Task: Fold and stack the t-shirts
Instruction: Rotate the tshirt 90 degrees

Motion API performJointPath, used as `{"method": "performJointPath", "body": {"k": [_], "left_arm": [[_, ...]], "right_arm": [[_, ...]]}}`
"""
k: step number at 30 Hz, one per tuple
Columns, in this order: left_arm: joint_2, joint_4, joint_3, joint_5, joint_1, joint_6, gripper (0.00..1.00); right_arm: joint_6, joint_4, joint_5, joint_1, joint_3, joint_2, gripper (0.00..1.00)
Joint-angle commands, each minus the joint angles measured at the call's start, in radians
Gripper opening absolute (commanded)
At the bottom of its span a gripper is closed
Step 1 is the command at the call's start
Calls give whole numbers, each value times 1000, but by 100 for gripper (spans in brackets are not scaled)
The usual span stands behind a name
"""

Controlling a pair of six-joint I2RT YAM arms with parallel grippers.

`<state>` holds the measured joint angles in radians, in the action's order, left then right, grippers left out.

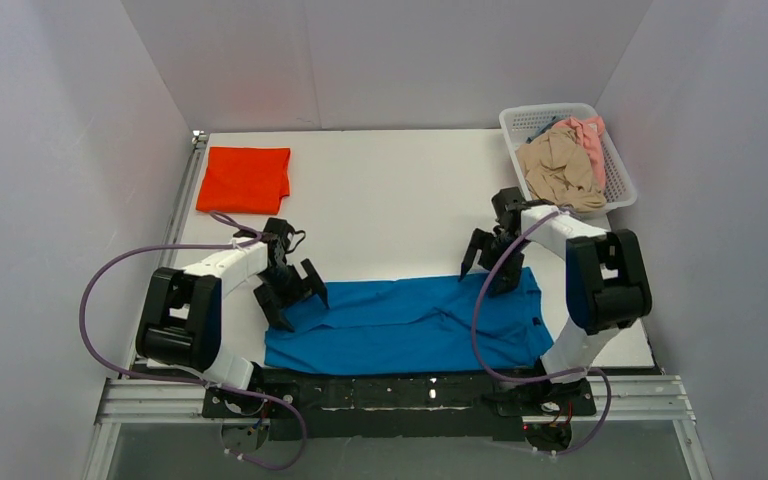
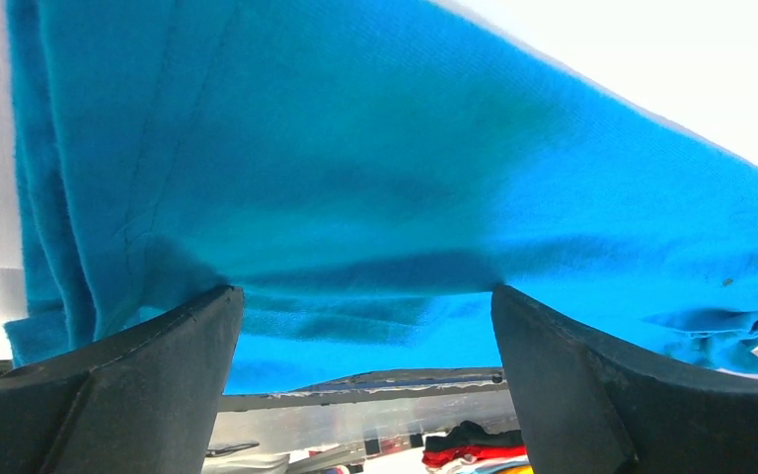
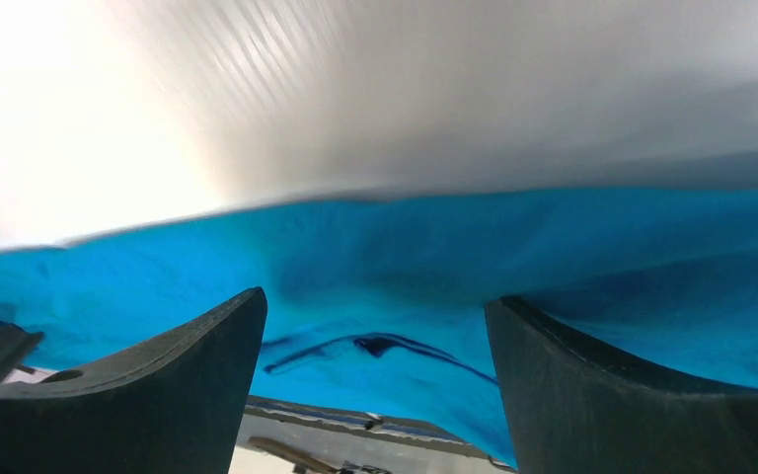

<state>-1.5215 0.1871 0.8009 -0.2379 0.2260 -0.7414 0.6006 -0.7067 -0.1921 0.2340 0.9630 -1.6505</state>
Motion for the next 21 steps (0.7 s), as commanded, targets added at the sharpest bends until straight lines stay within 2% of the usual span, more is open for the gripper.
{"method": "performJointPath", "body": {"k": [1, 6, 10, 17, 21], "left_arm": [[45, 136, -39, -5, 15, -38, 98], [124, 132, -77, -4, 53, -123, 98], [134, 122, -71, 37, 98, -193, 98], [119, 102, -72, 30, 257, -283, 98], [115, 59, -99, 25, 375, -365, 98]], "right_arm": [[-26, 34, 35, -22, 245, -195, 89], [-49, -95, -16, -30, 685, -474, 88], [-28, -94, -124, -26, 957, -641, 87], [18, -45, -258, 55, 1303, -909, 83], [142, 97, -319, 86, 1404, -997, 82]]}}
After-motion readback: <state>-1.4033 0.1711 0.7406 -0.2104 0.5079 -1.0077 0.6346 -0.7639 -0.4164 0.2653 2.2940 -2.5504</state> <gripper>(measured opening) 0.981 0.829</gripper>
